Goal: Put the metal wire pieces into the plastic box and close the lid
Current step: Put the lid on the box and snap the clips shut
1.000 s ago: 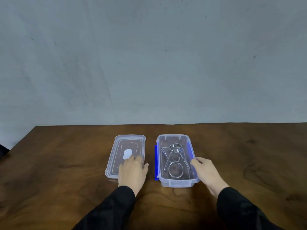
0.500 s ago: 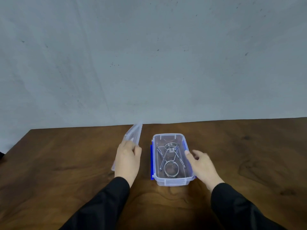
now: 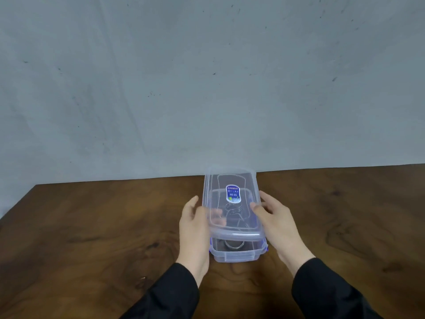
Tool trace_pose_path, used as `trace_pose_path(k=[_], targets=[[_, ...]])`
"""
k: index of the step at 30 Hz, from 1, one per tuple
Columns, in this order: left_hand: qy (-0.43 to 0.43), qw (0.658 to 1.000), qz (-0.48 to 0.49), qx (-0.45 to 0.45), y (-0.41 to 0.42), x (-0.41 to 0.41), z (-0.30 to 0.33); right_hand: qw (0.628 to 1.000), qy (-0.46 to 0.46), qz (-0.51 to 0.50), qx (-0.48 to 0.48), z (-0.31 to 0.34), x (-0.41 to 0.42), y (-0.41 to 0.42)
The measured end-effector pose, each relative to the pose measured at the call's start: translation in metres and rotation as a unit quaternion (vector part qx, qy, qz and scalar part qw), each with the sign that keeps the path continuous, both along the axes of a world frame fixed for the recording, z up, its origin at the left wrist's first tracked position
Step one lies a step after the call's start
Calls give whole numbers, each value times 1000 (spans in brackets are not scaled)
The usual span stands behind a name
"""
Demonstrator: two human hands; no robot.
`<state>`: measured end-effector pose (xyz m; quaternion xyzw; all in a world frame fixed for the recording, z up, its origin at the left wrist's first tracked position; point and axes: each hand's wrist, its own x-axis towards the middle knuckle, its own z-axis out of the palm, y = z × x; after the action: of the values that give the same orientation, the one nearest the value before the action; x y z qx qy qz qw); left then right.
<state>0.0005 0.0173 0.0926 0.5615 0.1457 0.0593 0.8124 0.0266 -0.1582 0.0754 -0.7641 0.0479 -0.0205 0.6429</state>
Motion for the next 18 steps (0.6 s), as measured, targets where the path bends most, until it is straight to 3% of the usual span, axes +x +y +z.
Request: trace_pose_path(k=[4,6,18], targets=[[-27,971,-59,228,3,-3,-35,998,22,-26,-46,-22,-9,-3],[-14,959,-47,279,0,-3,-51,997,36,-45,-54,-29,-11,-1],[22,941,-77,328,4,7,-78,995,62,-10,-82,-41,-4,1]])
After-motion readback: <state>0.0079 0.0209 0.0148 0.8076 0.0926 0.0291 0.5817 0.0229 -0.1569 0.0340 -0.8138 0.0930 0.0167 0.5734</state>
